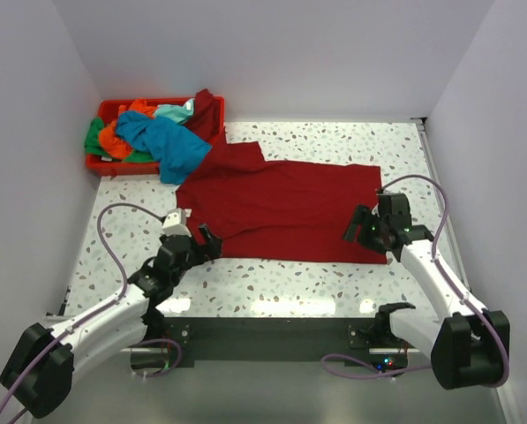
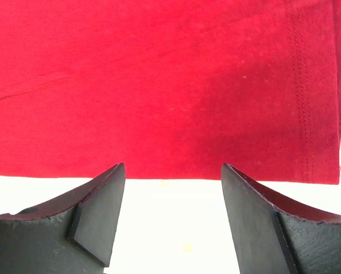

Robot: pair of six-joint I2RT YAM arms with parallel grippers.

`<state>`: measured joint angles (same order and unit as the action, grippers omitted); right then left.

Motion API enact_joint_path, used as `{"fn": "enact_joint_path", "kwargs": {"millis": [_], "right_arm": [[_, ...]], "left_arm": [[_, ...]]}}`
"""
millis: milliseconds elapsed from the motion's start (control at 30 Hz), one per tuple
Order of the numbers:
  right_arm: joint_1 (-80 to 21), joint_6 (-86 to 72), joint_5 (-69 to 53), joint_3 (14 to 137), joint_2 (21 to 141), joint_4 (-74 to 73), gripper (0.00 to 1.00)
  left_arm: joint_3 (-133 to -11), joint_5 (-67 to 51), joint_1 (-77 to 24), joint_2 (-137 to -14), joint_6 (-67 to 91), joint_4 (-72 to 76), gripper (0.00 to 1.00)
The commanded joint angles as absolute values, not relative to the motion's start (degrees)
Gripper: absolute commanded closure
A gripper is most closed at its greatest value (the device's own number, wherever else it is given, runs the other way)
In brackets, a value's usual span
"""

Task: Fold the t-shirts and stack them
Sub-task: Fold the tshirt

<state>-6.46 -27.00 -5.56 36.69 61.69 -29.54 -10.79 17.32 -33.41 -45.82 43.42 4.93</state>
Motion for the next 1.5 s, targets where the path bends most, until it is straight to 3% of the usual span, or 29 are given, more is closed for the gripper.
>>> {"fn": "enact_joint_path", "kwargs": {"millis": [0,133,367,667,967,1467], "right_arm": [[-8.08,-26.28,-7.12,39.9,58.28,-31.65,0.28],[-10.28,-26.89,-8.61,40.52,58.53,-28.66,0.28],[-11.95,-26.98,-9.41,41.75,70.29,-19.62,0.28],[-12.13,-25.14,-7.12,42.54,80.15,-17.14,0.28],[-12.22,-25.66,-4.75,39.73,80.51,-19.51,0.28],[-12.39,-27.07,-4.83,34.1,69.26,-24.25,0.28]], "left_arm": [[-13.44,19.77,-34.36,-46.83,42.63,4.3,0.0],[-14.76,19.08,-34.37,-52.11,40.26,9.3,0.0],[-21.17,18.54,-34.28,-67.04,34.46,19.15,0.0],[-19.35,19.51,-34.19,-72.77,34.19,24.69,0.0],[-7.22,18.64,-34.28,-63.39,39.63,26.71,0.0],[-6.68,21.0,-37.61,-50.64,44.56,13.37,0.0]]}}
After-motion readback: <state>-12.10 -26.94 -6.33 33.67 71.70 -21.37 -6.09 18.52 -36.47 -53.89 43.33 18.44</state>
